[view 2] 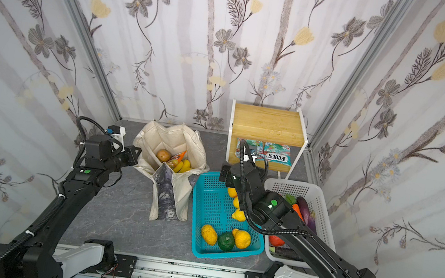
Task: Place the food into the grocery bag and tie it
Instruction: 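Move the right gripper back down over the white basket, then grasp the orange tomato in the white basket with the right gripper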
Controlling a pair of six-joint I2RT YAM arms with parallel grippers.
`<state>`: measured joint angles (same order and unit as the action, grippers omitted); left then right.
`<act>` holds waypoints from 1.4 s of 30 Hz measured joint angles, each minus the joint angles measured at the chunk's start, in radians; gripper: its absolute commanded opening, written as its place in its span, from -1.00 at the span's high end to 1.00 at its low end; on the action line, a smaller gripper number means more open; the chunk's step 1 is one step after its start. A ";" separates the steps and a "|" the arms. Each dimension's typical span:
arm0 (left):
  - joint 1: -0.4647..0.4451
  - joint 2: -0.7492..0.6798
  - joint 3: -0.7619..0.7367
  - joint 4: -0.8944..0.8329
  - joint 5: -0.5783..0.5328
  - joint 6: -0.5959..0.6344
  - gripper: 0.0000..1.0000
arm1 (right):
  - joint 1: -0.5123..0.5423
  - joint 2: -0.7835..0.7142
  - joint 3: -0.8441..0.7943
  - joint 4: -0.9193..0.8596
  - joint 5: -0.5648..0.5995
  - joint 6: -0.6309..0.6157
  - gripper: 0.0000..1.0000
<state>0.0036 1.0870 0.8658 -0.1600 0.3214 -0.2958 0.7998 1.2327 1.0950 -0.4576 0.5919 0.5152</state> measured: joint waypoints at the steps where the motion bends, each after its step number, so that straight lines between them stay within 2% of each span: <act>1: 0.000 0.000 0.000 0.000 0.000 0.000 1.00 | -0.038 -0.031 -0.037 -0.021 -0.011 0.031 -0.99; 6: 0.000 -0.001 -0.002 0.001 -0.004 0.000 1.00 | -0.183 -0.190 -0.190 -0.079 -0.069 0.130 -0.99; 11: 0.000 -0.001 -0.003 0.002 -0.004 0.000 1.00 | -0.401 -0.311 -0.328 -0.050 -0.198 0.143 -0.99; 16: 0.000 -0.001 -0.003 0.002 -0.004 0.000 1.00 | -0.607 -0.340 -0.444 -0.012 -0.379 0.166 -0.97; 21: 0.000 -0.001 -0.003 0.003 -0.003 0.000 1.00 | -0.746 -0.335 -0.520 0.062 -0.549 0.206 -0.99; 27: 0.000 -0.001 -0.004 0.004 -0.003 0.000 1.00 | -0.869 -0.264 -0.600 0.179 -0.685 0.264 -0.99; 31: 0.000 -0.001 -0.004 0.005 -0.003 0.000 1.00 | -0.910 -0.206 -0.640 0.251 -0.750 0.290 -0.99; 42: 0.000 -0.001 -0.004 0.005 -0.004 0.000 1.00 | -0.982 -0.076 -0.679 0.410 -0.806 0.320 -0.84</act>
<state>0.0036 1.0863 0.8616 -0.1547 0.3176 -0.2955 -0.1818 1.1564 0.4164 -0.0475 -0.2146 0.8352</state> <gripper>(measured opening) 0.051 0.936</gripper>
